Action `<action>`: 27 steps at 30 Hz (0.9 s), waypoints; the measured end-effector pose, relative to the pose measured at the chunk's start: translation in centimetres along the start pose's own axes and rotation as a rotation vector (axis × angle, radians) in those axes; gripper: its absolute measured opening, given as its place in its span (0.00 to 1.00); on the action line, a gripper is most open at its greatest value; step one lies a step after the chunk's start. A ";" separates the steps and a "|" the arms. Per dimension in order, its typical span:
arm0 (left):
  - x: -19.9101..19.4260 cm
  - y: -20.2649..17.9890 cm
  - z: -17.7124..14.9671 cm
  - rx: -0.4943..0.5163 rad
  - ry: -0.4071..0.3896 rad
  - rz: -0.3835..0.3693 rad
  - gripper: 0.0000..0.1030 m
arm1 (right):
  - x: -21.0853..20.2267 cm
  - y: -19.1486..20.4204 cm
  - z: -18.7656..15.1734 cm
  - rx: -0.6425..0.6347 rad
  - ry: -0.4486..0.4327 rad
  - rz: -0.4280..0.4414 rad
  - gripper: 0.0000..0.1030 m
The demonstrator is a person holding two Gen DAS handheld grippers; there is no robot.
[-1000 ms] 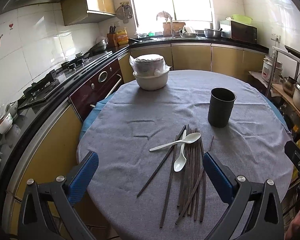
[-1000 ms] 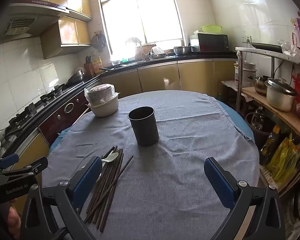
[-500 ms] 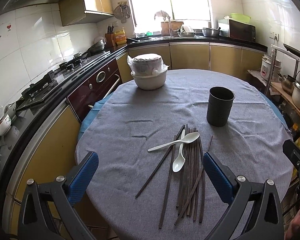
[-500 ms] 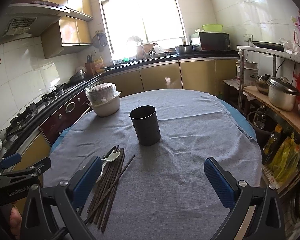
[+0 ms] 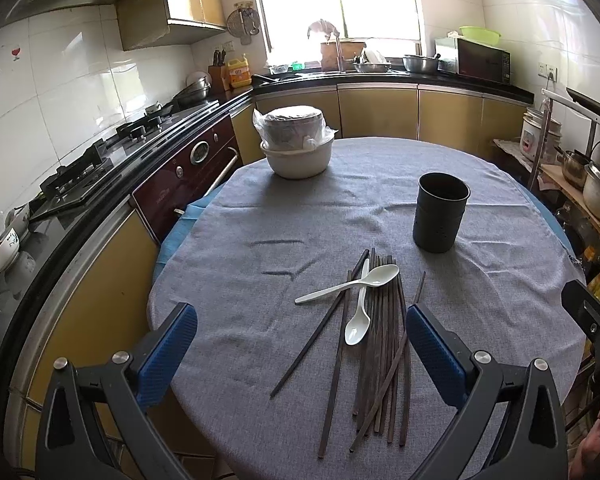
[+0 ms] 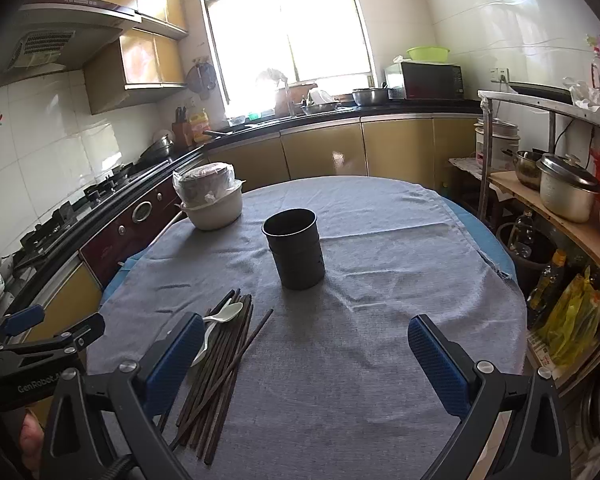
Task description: Organize utensils
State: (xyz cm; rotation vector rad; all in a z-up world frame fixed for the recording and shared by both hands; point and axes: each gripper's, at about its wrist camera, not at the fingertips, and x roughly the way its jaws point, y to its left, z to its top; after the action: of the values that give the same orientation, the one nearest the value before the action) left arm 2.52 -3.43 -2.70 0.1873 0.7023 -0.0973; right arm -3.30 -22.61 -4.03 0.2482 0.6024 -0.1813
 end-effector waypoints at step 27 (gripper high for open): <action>1.6 0.6 -0.2 -0.017 0.033 -0.017 1.00 | 1.3 0.5 -0.1 0.007 0.035 0.007 1.00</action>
State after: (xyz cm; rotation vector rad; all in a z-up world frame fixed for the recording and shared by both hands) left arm 3.73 -2.83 -3.84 0.1667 0.7378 -0.1044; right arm -2.22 -22.24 -4.78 0.2604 0.6360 -0.1720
